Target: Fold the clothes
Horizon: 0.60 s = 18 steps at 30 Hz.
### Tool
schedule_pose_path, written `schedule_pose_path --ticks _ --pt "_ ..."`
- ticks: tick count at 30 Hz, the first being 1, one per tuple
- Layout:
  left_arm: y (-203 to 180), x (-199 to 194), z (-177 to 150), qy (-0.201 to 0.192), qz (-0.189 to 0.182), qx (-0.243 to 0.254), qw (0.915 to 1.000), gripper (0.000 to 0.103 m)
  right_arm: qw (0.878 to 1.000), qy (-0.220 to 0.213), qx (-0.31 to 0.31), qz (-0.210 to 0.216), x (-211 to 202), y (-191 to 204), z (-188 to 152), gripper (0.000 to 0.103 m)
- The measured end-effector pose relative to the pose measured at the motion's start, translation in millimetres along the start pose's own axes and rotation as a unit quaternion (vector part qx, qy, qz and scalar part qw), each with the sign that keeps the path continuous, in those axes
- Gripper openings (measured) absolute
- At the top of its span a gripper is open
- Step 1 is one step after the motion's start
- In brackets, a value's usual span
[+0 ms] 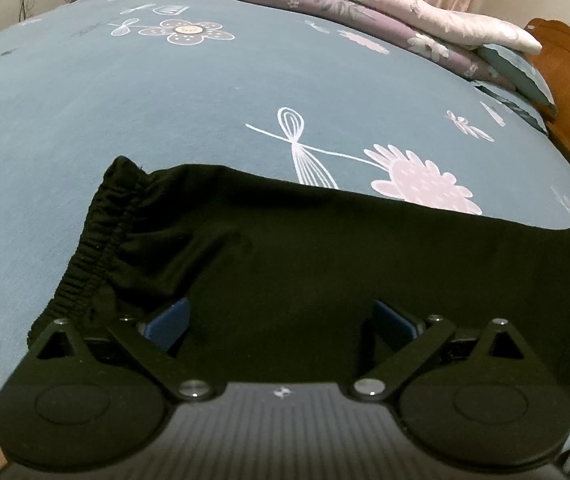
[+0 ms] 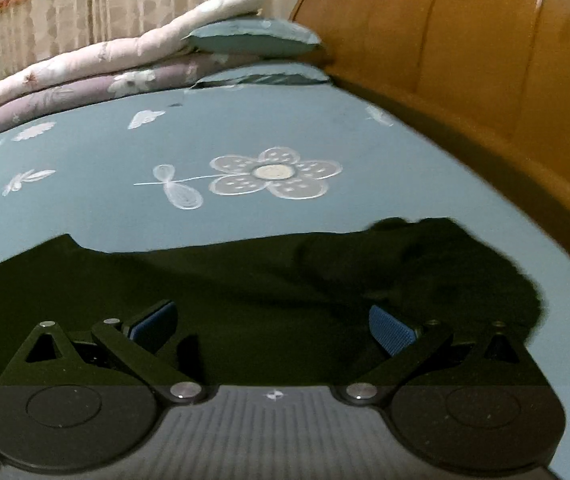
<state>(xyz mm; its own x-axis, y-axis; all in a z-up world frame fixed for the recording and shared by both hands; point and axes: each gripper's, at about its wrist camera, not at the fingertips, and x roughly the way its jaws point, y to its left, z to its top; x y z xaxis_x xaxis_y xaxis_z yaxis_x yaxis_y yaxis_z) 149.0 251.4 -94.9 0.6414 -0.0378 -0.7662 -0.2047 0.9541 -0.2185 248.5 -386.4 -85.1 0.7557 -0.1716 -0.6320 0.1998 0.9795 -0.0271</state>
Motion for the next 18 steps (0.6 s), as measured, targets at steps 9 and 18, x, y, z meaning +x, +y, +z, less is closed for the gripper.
schedule_pose_path --ticks 9,18 --pt "-5 1 0 0.003 0.004 0.010 0.9999 0.101 1.000 -0.012 0.007 -0.004 -26 -11 -17 0.103" --pt "-30 -27 -5 -0.017 0.002 0.033 0.9993 0.101 0.997 -0.021 -0.035 0.070 -65 40 -37 0.103"
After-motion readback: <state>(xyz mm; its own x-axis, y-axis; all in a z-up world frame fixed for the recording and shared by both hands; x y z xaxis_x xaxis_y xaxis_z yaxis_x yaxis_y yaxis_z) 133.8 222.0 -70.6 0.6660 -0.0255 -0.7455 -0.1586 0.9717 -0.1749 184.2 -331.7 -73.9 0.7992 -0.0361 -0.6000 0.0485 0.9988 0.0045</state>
